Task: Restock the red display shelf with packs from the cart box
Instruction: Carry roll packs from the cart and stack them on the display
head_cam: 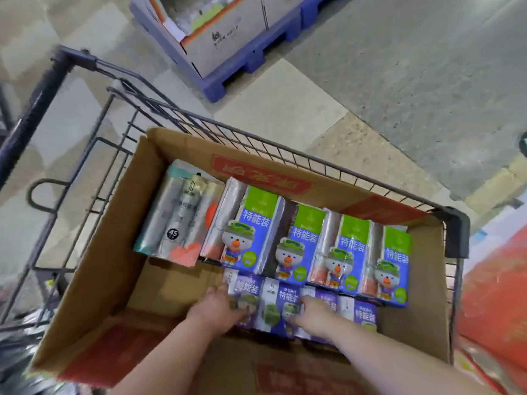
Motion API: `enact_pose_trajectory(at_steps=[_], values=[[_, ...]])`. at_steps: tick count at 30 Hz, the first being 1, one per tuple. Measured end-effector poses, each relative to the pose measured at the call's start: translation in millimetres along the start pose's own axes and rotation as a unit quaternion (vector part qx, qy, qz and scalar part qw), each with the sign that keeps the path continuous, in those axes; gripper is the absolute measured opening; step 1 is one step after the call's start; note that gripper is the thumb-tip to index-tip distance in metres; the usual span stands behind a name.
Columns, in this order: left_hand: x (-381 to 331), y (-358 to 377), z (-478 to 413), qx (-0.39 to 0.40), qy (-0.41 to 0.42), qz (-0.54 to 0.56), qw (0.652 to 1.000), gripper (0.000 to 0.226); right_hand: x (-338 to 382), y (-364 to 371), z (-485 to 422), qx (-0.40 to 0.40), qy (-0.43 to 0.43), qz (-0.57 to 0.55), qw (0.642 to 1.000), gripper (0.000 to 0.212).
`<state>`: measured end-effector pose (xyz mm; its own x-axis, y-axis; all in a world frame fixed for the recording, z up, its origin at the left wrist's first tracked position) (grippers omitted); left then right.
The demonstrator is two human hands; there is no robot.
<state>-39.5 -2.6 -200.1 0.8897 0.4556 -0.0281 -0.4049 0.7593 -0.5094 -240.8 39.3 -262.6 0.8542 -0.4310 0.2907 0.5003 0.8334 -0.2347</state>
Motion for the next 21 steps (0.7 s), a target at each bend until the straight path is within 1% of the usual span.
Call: enact_pose_trajectory(at_steps=[2, 4, 6, 8, 9, 11, 12, 15, 17, 20, 21], values=[[3, 2, -10, 0.004, -0.018, 0.024, 1.0, 0.088, 1, 5, -7, 0.013, 0.012, -0.036, 0.999, 0.05], [6, 5, -20, 0.006, -0.032, 0.063, 0.997, 0.086, 1, 12, -16, 0.029, 0.027, -0.108, 0.993, 0.045], [9, 8, -29, 0.01, -0.049, 0.11, 0.993, 0.083, 2, 22, -23, 0.042, 0.05, -0.181, 0.981, 0.038], [11, 11, -35, 0.009, -0.064, 0.154, 0.986, 0.079, 1, 31, -29, 0.043, 0.081, -0.244, 0.965, 0.041], [13, 13, -37, 0.005, -0.073, 0.172, 0.982, 0.076, 0, 34, -31, 0.039, 0.096, -0.272, 0.957, 0.041], [19, 15, -42, -0.006, -0.093, 0.188, 0.978, 0.075, 0, 37, -33, 0.037, 0.116, -0.307, 0.944, 0.034], [21, 15, -43, -0.009, -0.098, 0.19, 0.977, 0.076, -1, 38, -36, 0.033, 0.122, -0.314, 0.941, 0.033], [22, 12, -43, -0.018, -0.119, 0.164, 0.979, 0.082, -2, 42, -43, 0.019, 0.133, -0.345, 0.929, 0.04], [23, 12, -43, -0.023, -0.119, 0.154, 0.981, 0.085, 4, 44, -40, 0.011, 0.127, -0.349, 0.928, 0.041], [26, 13, -41, -0.031, -0.118, 0.168, 0.978, 0.079, 6, 46, -38, 0.003, 0.132, -0.329, 0.935, 0.046], [26, 14, -41, -0.027, -0.117, 0.166, 0.979, 0.076, 4, 44, -37, 0.005, 0.139, -0.332, 0.933, 0.044]])
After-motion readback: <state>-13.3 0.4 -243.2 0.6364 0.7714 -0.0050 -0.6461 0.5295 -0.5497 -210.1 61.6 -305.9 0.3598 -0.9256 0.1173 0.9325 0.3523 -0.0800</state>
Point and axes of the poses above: each hand's wrist, its own z-axis away from the middle knuckle, its own y-axis out of the palm, x = y × z, the point moved 5 cm from there along -z, towards the middle knuckle, and after that the axes turned 14 degrees about z, right-handed, at the moved point
